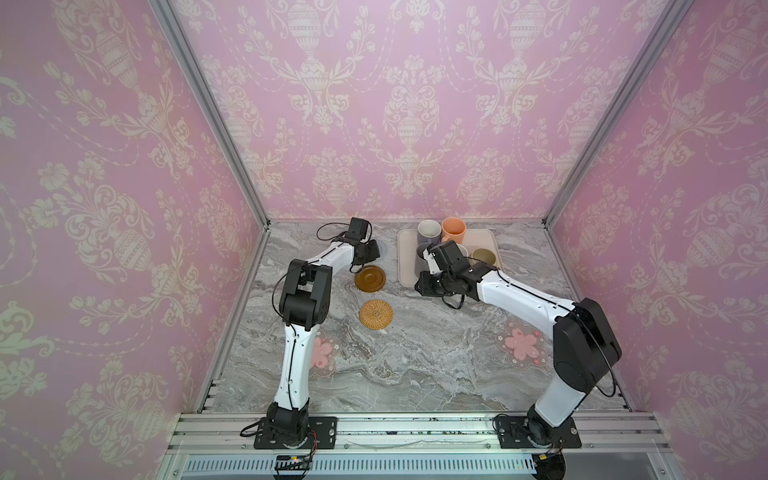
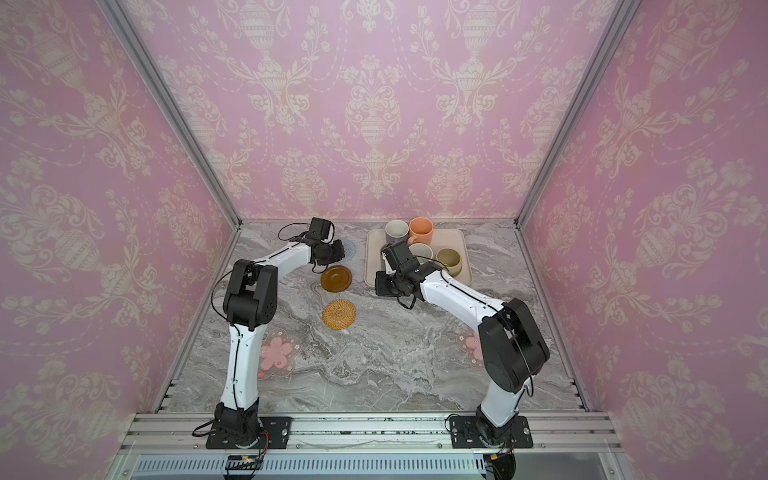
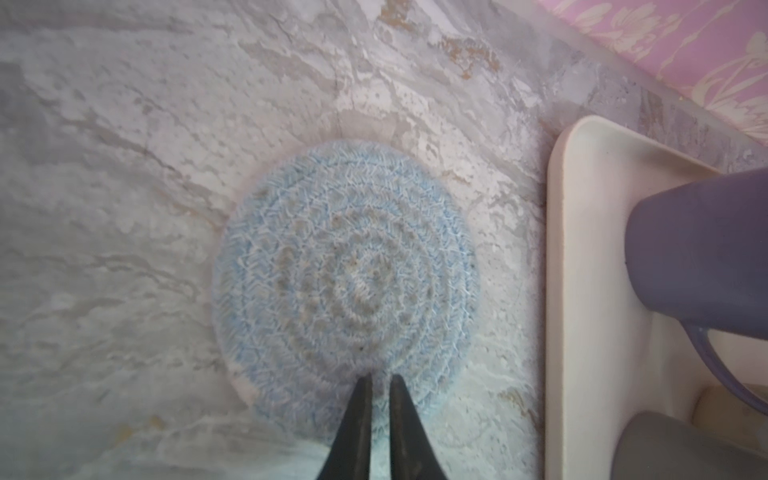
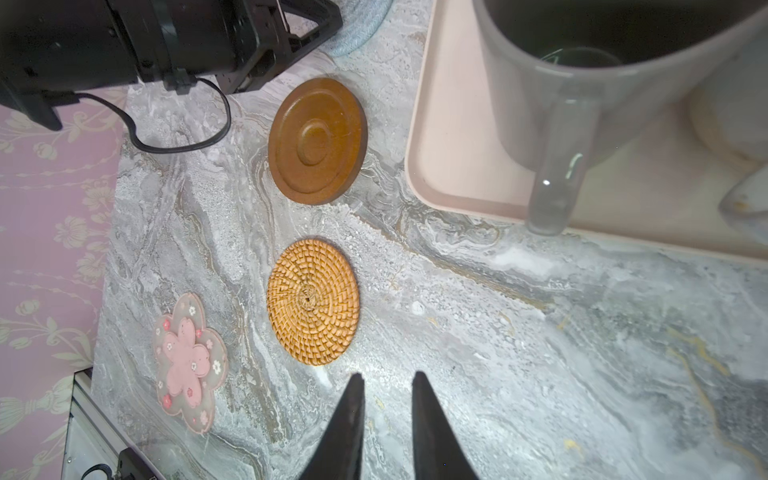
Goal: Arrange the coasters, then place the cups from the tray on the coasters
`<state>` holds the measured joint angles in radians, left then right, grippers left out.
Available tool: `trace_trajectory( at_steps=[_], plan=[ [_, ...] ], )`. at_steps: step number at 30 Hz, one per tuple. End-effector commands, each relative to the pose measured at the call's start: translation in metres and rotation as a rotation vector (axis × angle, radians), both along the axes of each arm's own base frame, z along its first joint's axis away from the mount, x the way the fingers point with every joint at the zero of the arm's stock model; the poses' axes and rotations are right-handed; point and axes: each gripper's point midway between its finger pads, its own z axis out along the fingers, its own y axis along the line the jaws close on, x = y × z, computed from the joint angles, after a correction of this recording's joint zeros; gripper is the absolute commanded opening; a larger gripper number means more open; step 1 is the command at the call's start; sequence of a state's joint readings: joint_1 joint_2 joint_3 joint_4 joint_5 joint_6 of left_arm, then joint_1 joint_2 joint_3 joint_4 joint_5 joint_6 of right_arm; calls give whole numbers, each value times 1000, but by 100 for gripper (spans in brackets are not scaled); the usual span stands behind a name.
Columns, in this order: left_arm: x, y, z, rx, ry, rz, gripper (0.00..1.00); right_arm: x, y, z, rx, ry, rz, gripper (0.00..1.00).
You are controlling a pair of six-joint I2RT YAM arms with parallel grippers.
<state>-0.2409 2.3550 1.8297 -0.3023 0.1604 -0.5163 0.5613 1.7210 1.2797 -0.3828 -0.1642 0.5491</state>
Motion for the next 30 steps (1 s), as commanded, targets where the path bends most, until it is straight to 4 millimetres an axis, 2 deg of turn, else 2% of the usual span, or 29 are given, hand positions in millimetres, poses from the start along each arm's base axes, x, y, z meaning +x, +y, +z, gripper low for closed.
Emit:
trace_trajectory(
  at_steps=[1,9,13,20,22,25,30],
  plan=[
    [4,5,-14,58,40,45,14,-6,-15,0,-35,0,3,23],
    [22,-2,-30,74,78,92,14,-2,-25,-11,-37,27,-12,23],
    [31,1,-37,102,101,123,14,-1,-26,-14,-33,37,-14,23],
    [37,8,-40,127,114,158,14,-3,-30,-20,-33,54,-19,24],
    [38,4,-38,111,113,148,13,-4,-29,-21,-27,56,-17,24],
    [39,-6,-19,85,73,104,13,-4,-29,-18,-24,50,-18,23],
    [41,-22,44,57,-66,34,13,-4,-30,-12,-18,29,-22,23]
  ],
)
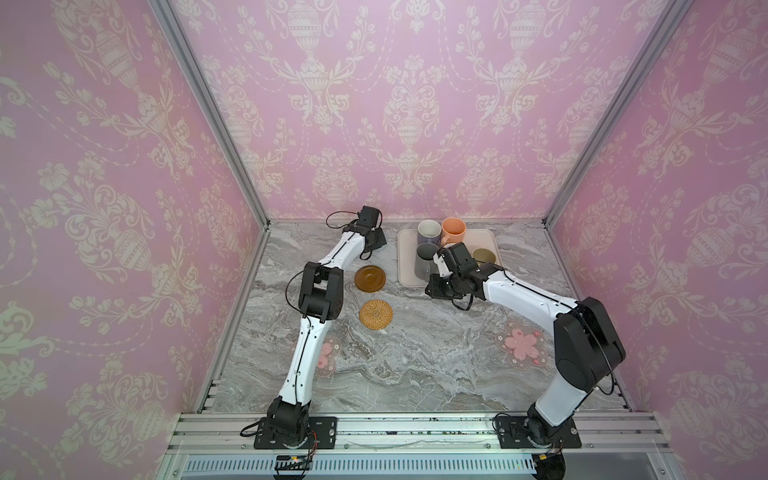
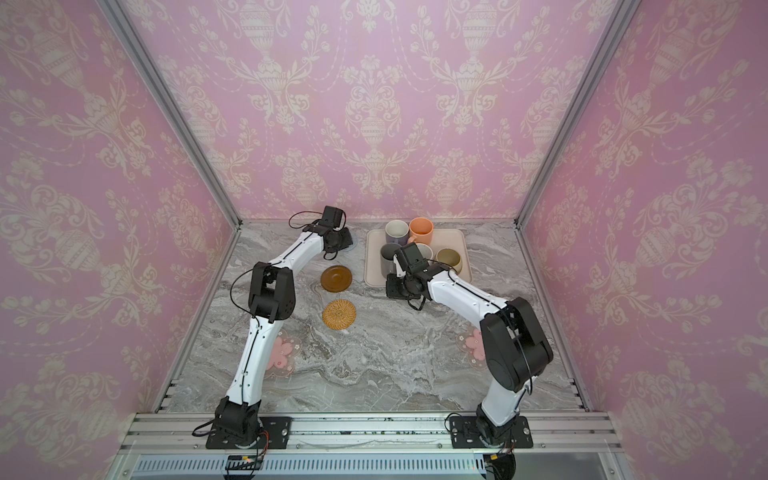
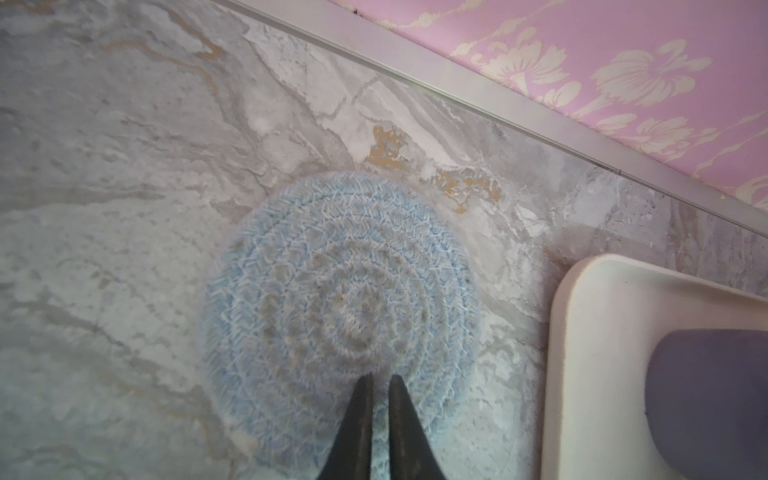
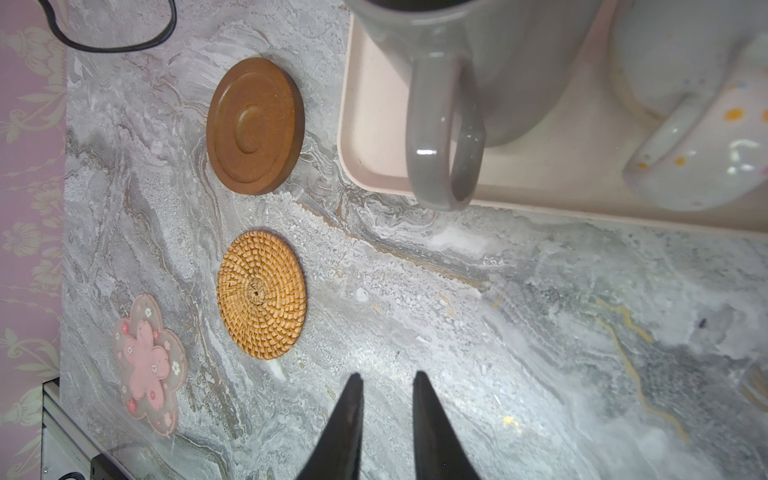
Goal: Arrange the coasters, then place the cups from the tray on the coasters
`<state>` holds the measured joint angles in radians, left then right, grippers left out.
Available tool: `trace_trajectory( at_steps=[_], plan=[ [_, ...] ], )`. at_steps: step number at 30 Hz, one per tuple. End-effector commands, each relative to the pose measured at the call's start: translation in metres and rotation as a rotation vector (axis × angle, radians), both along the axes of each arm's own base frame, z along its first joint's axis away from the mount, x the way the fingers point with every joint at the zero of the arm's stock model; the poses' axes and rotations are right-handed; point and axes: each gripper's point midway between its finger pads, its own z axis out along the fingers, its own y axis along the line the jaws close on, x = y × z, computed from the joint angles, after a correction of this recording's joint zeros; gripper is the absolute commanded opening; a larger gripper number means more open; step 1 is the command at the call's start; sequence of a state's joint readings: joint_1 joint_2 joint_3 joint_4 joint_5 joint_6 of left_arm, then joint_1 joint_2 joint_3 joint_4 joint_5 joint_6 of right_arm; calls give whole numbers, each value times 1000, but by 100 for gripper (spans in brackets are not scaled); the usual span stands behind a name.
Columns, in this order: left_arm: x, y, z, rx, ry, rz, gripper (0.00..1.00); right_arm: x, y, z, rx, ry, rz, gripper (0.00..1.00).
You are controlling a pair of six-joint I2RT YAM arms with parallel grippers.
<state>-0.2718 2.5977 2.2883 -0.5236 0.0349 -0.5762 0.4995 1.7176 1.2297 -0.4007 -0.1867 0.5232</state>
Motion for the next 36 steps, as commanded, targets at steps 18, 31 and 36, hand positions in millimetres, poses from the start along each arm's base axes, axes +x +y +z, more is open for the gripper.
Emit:
trace_trajectory(
  at_steps=[18,31,36],
  plan=[
    [-127,21,112,70,-21,-62,13,-18,-10,24,54,-65,-27,24],
    [-182,20,31,36,118,-80,0,-29,-5,27,55,-71,-20,24],
    [-176,15,14,33,124,-71,0,-30,-4,27,51,-67,-17,24]
  ],
)
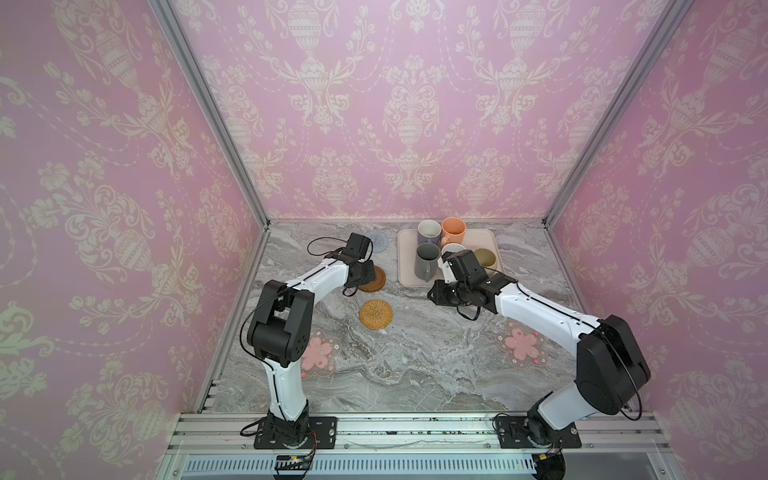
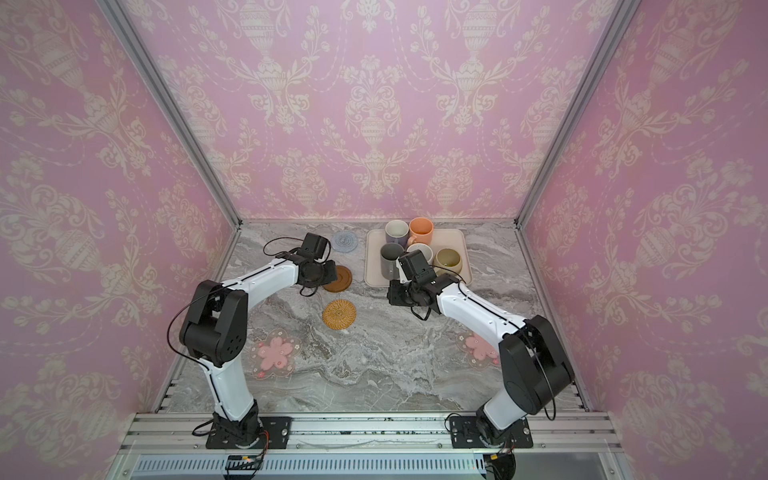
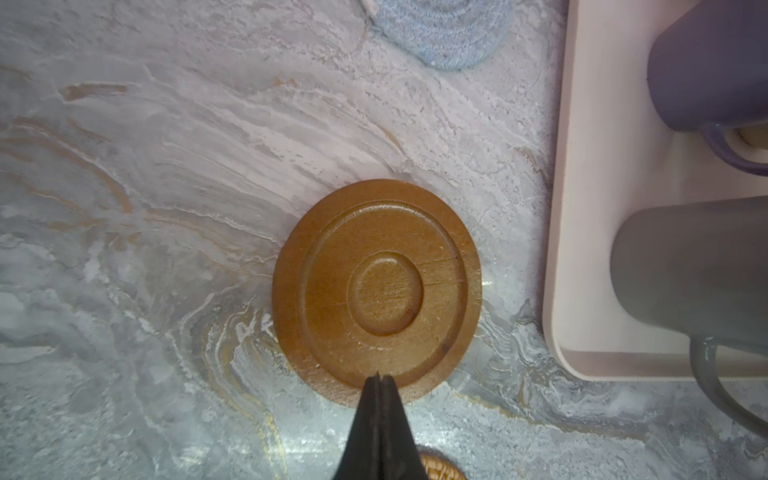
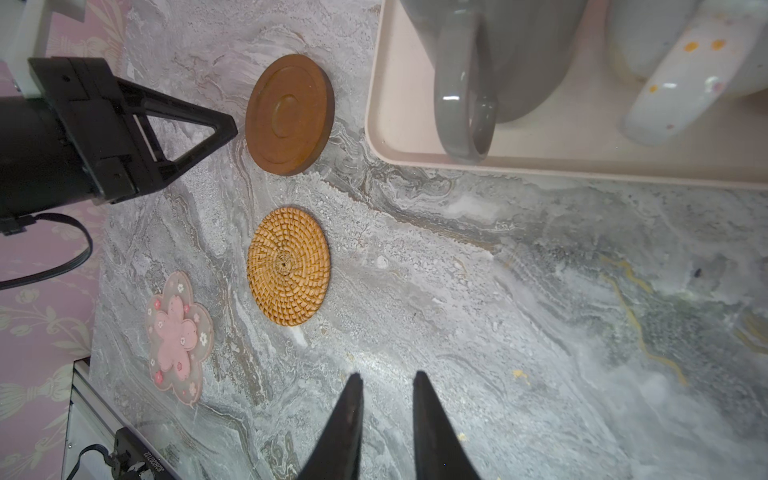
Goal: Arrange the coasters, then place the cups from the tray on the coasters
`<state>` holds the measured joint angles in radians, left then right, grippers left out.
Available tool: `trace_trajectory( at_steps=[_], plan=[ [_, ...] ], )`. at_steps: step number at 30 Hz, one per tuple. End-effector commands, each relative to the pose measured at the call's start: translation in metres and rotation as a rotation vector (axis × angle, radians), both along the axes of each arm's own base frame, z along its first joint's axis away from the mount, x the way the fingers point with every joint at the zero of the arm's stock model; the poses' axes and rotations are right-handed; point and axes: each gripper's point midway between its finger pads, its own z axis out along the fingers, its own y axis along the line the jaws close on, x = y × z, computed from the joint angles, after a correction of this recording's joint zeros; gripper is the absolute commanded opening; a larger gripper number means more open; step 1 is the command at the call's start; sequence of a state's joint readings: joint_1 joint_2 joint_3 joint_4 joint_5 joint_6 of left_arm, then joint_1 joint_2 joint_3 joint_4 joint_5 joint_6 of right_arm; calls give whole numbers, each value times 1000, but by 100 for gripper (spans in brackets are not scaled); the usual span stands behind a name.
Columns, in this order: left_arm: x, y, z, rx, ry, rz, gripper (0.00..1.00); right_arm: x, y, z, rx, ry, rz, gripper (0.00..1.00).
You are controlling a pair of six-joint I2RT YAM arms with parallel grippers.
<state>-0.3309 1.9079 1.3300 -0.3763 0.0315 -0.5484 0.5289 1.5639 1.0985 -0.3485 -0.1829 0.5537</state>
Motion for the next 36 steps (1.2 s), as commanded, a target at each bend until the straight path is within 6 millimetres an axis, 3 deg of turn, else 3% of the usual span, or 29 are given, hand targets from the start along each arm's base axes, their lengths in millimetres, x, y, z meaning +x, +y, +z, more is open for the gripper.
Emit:
trace_trajectory(
  at_steps=[1,21,36],
  plan=[
    [4,-7,-18,-20,17,11,0,-3,-2,6,0,-11,-19,24],
    [14,-13,-61,6,113,20,0,3,5,-2,-11,18,4,24],
    [55,-14,-71,31,106,64,0,-2,0,-13,-41,38,8,24]
  ],
)
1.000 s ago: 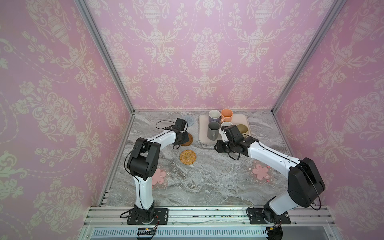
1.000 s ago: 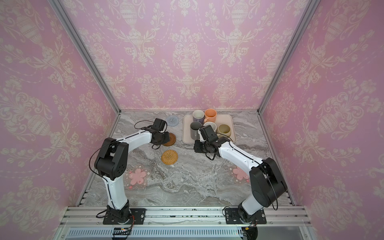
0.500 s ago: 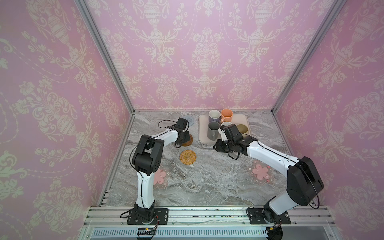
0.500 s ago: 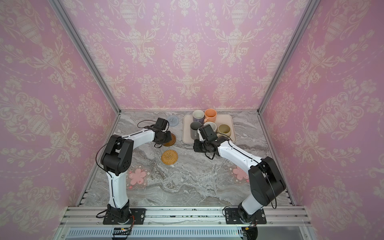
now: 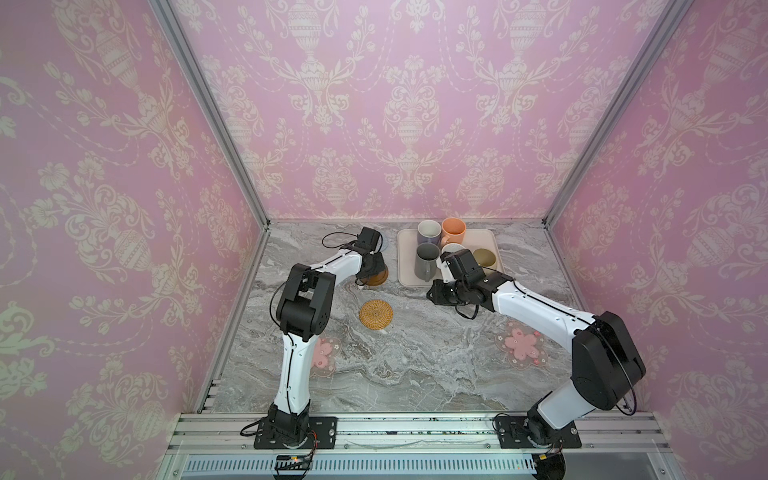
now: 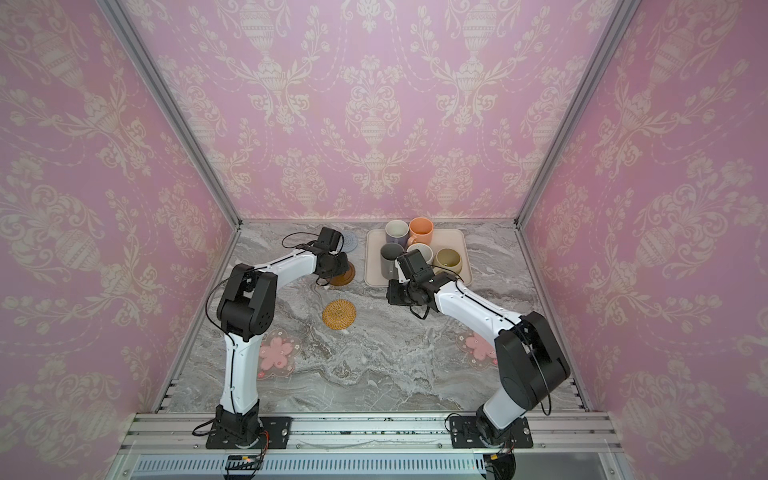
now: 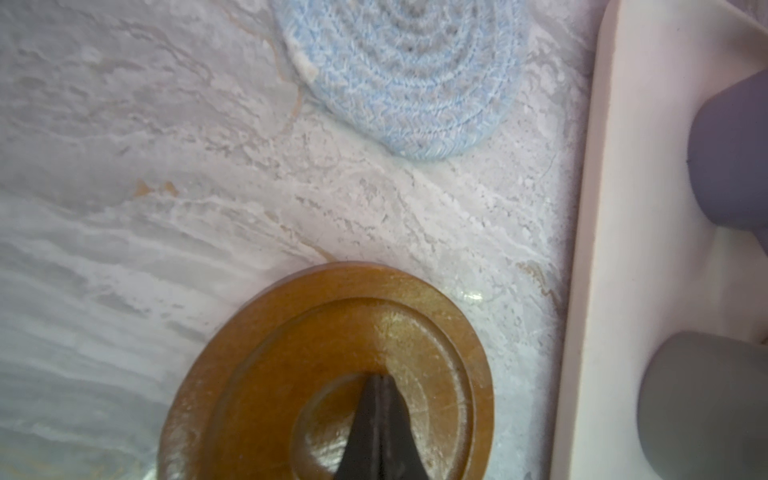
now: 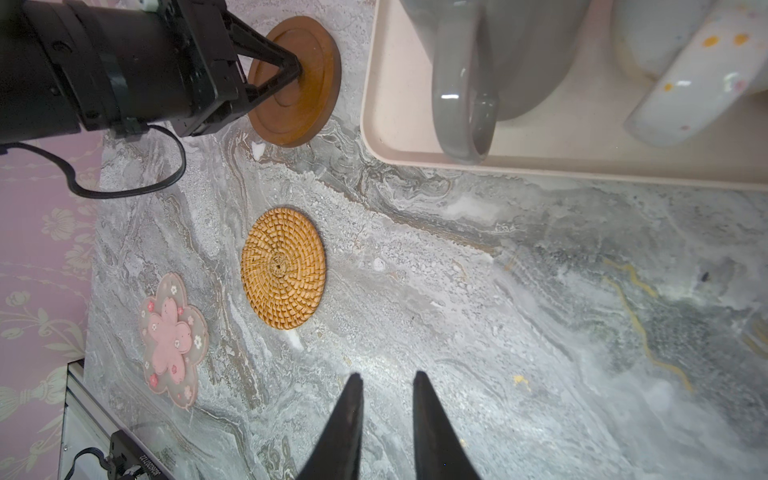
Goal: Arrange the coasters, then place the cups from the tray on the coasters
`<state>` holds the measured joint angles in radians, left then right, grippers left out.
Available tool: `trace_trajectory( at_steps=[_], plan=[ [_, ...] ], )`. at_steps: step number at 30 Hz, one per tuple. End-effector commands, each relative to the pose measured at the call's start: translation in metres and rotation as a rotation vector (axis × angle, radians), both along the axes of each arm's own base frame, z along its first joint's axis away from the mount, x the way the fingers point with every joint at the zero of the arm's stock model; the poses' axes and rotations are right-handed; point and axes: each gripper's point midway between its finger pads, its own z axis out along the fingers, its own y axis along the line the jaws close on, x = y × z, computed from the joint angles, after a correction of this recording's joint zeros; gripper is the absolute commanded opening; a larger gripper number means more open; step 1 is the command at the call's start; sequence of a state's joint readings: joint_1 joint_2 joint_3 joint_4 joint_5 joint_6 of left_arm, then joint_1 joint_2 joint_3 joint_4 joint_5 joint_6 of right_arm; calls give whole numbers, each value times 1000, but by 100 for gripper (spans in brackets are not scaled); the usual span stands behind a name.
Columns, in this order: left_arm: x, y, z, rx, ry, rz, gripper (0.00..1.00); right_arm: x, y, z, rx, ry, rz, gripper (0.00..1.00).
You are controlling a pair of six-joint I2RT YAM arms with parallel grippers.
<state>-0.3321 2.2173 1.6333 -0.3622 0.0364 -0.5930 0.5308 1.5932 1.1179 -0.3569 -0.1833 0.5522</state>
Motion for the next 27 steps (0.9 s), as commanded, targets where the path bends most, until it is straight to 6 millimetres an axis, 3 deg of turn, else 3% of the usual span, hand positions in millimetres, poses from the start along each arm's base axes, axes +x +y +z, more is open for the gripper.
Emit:
trace_trajectory(
  at_steps=[1,12,19,23,27],
  plan=[
    [-12,12,-32,61,105,32,0,-5,-3,-9,-33,24,7,24],
    [6,26,-25,61,92,78,0,-2,1,-9,-26,31,12,24],
    [14,19,-12,14,68,72,0,-4,0,-5,-17,24,9,24],
    [11,6,12,-64,27,41,0,-6,-1,-2,-12,20,5,24],
    [-2,-9,60,-119,-19,-49,2,-7,0,0,-5,16,3,24]
  ],
)
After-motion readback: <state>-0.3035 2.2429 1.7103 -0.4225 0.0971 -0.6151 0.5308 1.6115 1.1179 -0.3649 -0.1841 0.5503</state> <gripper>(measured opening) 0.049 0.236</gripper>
